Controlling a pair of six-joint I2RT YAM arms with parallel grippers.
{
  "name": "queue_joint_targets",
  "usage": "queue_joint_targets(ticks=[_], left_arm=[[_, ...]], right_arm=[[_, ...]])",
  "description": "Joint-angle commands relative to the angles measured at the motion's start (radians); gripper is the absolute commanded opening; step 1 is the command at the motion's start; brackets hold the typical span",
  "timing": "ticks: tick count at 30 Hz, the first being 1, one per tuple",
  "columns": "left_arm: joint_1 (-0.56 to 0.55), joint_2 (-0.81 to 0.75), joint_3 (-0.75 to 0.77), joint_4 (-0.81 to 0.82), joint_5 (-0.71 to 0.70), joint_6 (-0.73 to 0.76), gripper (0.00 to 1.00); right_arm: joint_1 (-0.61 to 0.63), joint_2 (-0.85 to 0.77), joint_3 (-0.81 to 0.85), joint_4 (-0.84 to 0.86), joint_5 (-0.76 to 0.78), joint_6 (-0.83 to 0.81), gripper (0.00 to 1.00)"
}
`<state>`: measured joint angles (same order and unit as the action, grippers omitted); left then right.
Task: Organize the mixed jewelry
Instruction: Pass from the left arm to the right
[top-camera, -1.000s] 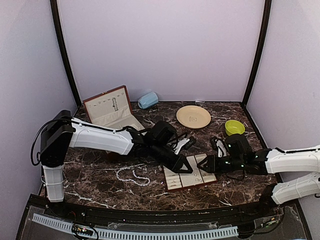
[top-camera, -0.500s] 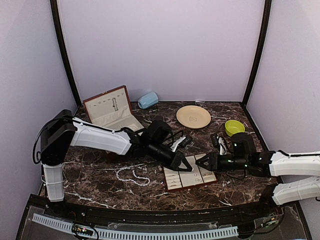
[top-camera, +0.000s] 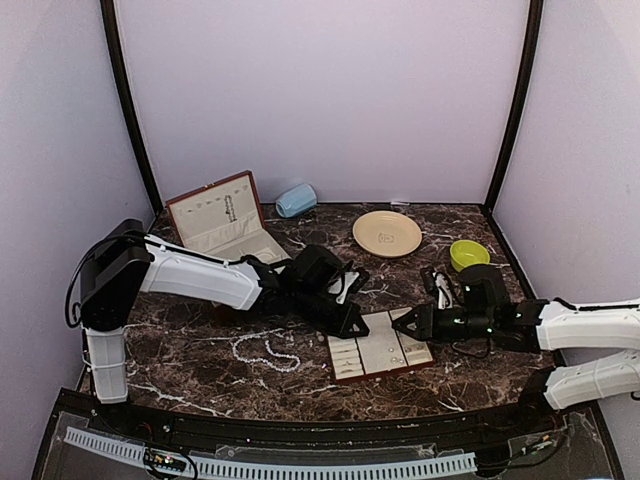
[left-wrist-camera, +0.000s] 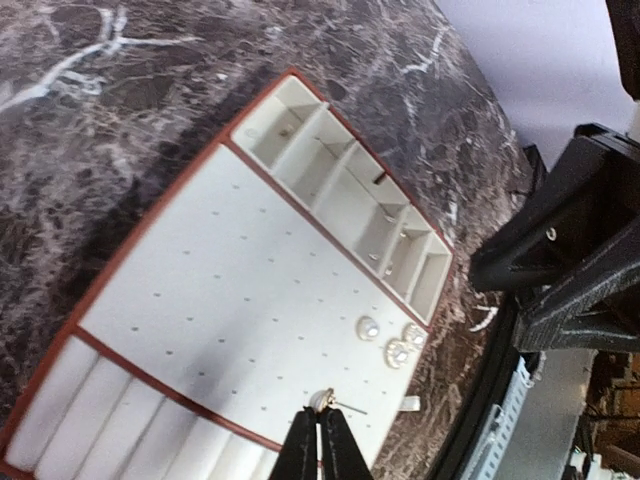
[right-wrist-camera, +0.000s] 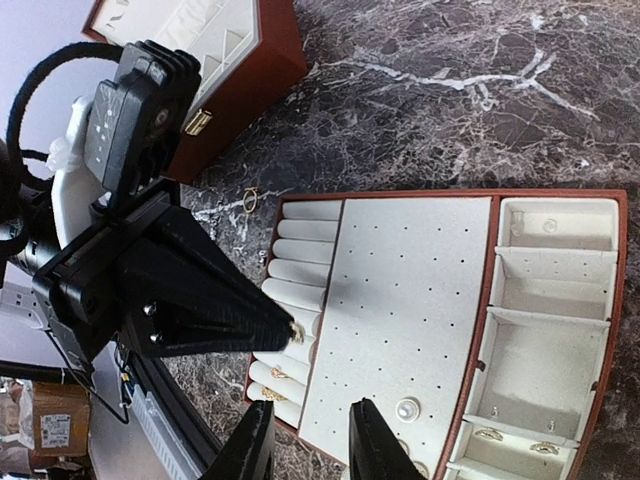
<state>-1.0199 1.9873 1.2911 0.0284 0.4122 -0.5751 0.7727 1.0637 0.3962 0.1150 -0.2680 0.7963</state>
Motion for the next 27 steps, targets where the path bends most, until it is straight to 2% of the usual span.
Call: queue_joint_targets(ticks=[1,5,9,14,21,27], left_arm=[[-0.042,-0.088,0.0,-0.054,-0.294,0.108,0.05],[-0.097,-0.114,-0.04,0.002,-0.463,0.241,0.05],[-0.129,-0.151,-0.132,0.119,-0.573,0.382,0.05],[-0.156,-0.21,-0.27,0.372,-0.568,0.601,0.05],[-0.2,-0.225,-0.422,0.667,-0.592,0.804,0.05],[-0.236,-0.178,-0.462,0.865,-0.665,0.995,0.05]], right_arm=[[0.026,0.03,0.031,0.014,0.054,0.024,0.27],[0.045,0.068,0.04,0.044,0.06,0.037,0.27],[0.045,0.081,0.038,0.055,0.071,0.06,0.27],[0.044,0.078,0.001,0.18,-0.02,0.097,0.31],[-0.009,0.11,-0.028,0.286,-0.212,0.144,0.41],[-0.012,0.169,0.036,0.236,-0.278,0.089,0.42]])
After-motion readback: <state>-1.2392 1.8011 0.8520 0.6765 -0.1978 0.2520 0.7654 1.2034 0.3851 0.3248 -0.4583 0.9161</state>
